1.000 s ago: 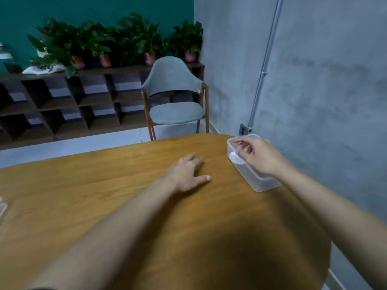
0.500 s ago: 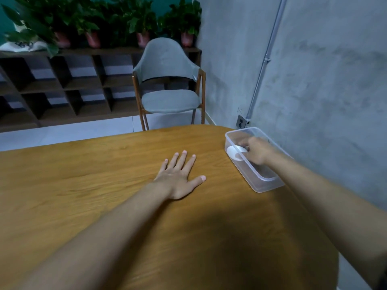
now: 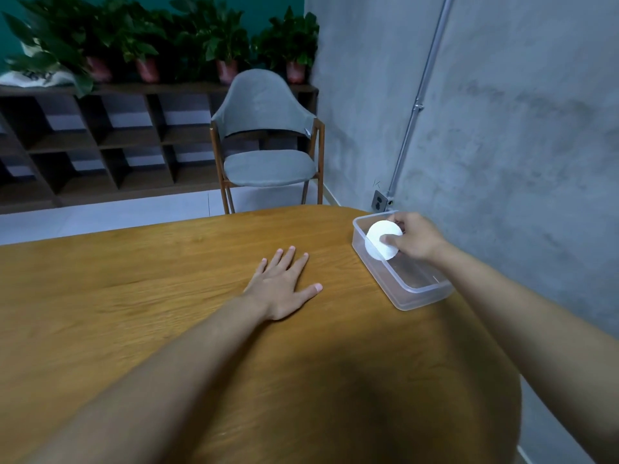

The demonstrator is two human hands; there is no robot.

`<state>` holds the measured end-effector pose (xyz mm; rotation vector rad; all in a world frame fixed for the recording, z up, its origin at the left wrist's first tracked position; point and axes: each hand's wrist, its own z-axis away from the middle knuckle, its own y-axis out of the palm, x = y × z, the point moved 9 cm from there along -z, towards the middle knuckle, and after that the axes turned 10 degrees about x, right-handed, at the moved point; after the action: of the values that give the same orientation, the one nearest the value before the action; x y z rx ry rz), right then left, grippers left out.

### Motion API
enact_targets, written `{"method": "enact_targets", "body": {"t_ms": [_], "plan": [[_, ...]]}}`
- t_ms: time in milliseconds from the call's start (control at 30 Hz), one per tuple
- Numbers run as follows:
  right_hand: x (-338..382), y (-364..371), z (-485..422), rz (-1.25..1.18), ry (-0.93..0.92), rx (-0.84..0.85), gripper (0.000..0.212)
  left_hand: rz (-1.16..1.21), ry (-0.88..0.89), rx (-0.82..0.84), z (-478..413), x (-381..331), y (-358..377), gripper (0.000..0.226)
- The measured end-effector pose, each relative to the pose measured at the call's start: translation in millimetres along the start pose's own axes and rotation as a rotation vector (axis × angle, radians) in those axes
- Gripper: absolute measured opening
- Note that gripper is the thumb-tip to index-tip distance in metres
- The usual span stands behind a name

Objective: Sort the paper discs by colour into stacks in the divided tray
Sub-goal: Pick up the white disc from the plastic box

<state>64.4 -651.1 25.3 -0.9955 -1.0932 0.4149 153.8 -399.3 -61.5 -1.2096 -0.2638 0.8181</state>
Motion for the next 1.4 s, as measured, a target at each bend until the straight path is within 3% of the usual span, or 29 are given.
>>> {"method": "enact_targets", "body": {"t_ms": [300, 567, 733, 967, 1167, 1400], "plan": [[63.1, -55.5, 75.1, -0.031, -0.174, -0.263, 0.023, 0.316, 0.124, -0.24, 67.2, -13.8, -59.1, 0.05], [186.8, 8.9, 134.3, -0.165, -0.382, -0.128, 0.023, 0.858, 0.25, -0.358, 155.3, 10.0, -103.2, 0.029], [264.0, 72.2, 155.3, -0.237, -0.476, 0.0, 0.018, 0.893, 0.167, -0.451, 217.6, 86.3, -104.1, 0.016], [363.9, 161.6, 174.2, -0.305, -0.502, 0.158, 0.009, 0.864, 0.001, -0.542, 318.3, 212.6, -90.8, 0.017], [447.1, 250.8, 183.0, -0.413, -0.523, 0.318, 0.021, 0.919, -0.196, -0.678, 403.3, 339.5, -63.2, 0.02], [524.1, 335.0, 174.2, -0.403, -0.549, 0.39, 0.011, 0.898, -0.428, -0.798, 481.7, 475.0, -40.4, 0.021]]}}
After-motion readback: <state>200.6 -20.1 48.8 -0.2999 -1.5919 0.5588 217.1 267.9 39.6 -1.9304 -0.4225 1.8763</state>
